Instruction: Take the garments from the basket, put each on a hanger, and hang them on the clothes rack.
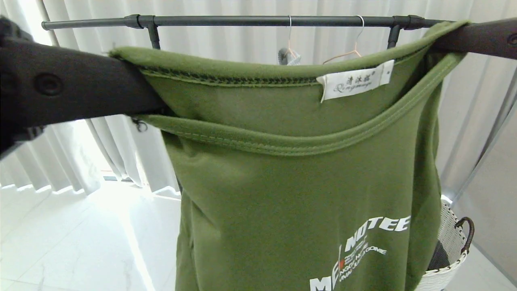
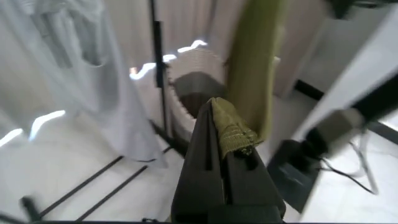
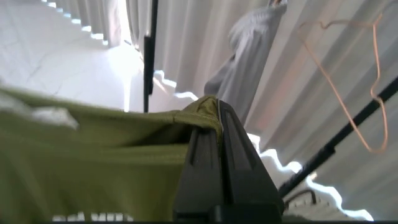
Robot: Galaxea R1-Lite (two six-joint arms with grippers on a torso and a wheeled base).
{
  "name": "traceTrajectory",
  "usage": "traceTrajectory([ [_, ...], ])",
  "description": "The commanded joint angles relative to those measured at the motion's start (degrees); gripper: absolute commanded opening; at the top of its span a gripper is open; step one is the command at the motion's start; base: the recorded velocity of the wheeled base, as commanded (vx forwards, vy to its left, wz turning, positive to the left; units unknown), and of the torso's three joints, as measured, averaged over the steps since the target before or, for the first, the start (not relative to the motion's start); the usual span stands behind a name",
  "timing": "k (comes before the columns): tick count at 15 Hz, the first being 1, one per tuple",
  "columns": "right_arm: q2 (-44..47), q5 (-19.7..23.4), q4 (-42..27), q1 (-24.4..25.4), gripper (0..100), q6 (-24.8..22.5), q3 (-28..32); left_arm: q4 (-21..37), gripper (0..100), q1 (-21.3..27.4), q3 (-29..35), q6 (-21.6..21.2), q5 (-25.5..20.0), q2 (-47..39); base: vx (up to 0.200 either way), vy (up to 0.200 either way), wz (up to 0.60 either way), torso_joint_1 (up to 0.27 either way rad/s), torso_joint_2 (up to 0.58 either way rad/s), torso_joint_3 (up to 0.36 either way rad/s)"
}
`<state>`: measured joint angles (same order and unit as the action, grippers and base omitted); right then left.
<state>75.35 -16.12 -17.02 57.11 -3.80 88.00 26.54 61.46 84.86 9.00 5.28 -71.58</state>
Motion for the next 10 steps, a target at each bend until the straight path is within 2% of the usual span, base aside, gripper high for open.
traceTrajectory([
  [1, 3.8, 0.0, 1.3, -0.2, 0, -0.6, 0.1, 0.0, 0, 5.1, 0.0, 0.1, -0.2, 1.8, 0.000, 0.000, 0.00, 0.000, 0.00, 0.000],
  [3, 4.1, 0.0, 1.8, -0.2, 0, -1.0, 0.1, 0.0, 0, 10.0, 0.0, 0.1, -0.1, 1.7, 0.000, 0.000, 0.00, 0.000, 0.00, 0.000],
  [5, 3.8, 0.0, 1.8, -0.2, 0, -1.0, 0.0, 0.0, 0, 11.3, -0.1, 0.1, -0.1, 1.7, 0.000, 0.000, 0.00, 0.000, 0.00, 0.000],
  [10, 3.3, -0.3, 1.5, -0.2, 0, -1.0, 0.0, 0.0, 0, 11.0, -0.1, 0.0, 1.3, 1.7, 0.000, 0.000, 0.00, 0.000, 0.00, 0.000],
])
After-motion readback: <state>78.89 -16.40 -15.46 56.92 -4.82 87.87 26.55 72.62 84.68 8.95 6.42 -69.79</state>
